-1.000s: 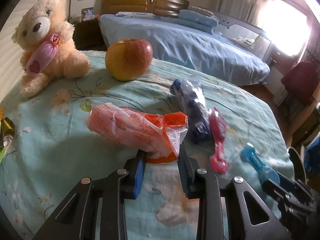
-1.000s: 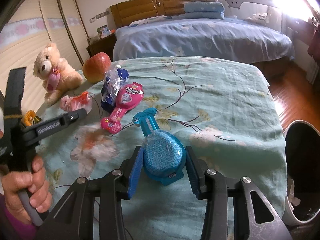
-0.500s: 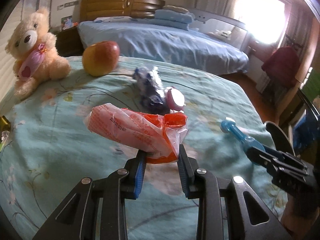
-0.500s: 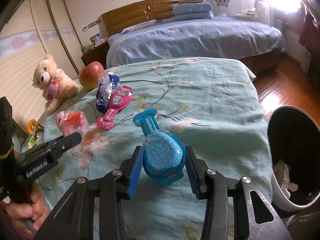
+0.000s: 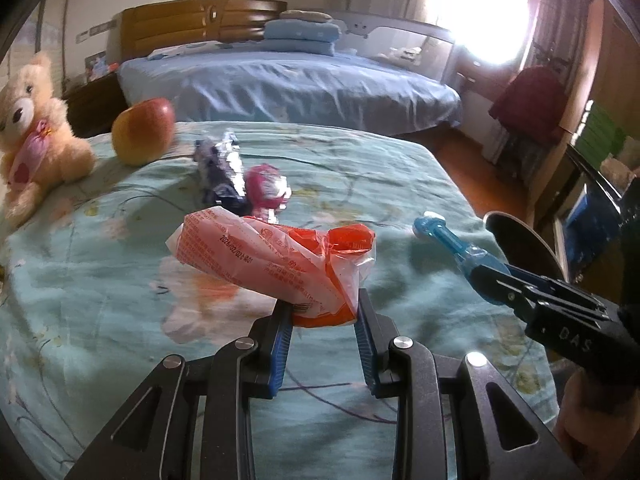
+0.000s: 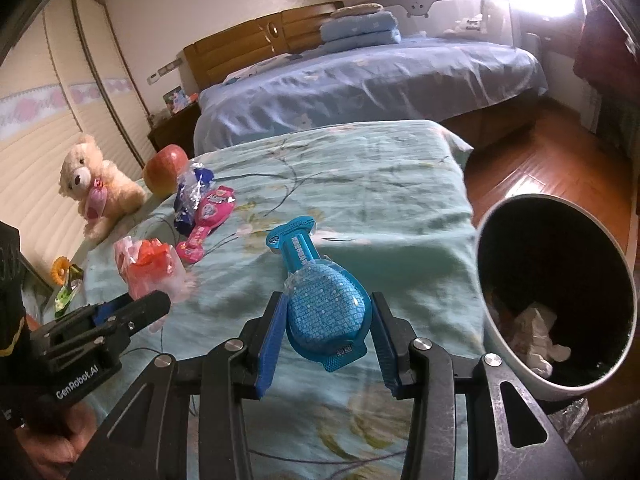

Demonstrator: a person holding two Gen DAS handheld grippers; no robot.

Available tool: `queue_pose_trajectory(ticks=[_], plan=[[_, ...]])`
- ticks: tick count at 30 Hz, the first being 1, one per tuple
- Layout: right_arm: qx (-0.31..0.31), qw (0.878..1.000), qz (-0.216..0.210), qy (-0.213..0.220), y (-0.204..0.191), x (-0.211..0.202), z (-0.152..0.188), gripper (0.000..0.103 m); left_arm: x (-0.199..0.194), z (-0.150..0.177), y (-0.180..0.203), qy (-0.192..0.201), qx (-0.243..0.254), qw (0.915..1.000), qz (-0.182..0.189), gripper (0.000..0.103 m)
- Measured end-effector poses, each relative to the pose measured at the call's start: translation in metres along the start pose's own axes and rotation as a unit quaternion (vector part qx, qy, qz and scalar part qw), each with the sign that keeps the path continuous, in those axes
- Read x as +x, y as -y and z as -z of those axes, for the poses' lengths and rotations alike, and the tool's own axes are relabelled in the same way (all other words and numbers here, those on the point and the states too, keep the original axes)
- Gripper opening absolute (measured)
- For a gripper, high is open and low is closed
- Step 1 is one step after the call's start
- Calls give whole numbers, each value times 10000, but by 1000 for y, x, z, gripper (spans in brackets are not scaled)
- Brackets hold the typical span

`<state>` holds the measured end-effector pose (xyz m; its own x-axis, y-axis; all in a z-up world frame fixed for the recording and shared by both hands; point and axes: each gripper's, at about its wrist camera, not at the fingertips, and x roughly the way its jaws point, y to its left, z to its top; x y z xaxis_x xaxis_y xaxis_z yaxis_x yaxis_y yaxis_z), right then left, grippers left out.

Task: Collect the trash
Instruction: 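Carry the blue hairbrush and orange bag over the trash bin with both tools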

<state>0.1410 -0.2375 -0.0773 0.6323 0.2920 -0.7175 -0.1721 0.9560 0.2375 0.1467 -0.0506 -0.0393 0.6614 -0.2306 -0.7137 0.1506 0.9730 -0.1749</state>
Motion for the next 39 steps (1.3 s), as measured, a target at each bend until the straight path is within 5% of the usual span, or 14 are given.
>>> queue_pose_trajectory(ticks=[39], plan=[[946, 9926, 659, 383, 111, -55, 10, 42, 37, -19, 121, -181, 1271, 9884, 812, 29]])
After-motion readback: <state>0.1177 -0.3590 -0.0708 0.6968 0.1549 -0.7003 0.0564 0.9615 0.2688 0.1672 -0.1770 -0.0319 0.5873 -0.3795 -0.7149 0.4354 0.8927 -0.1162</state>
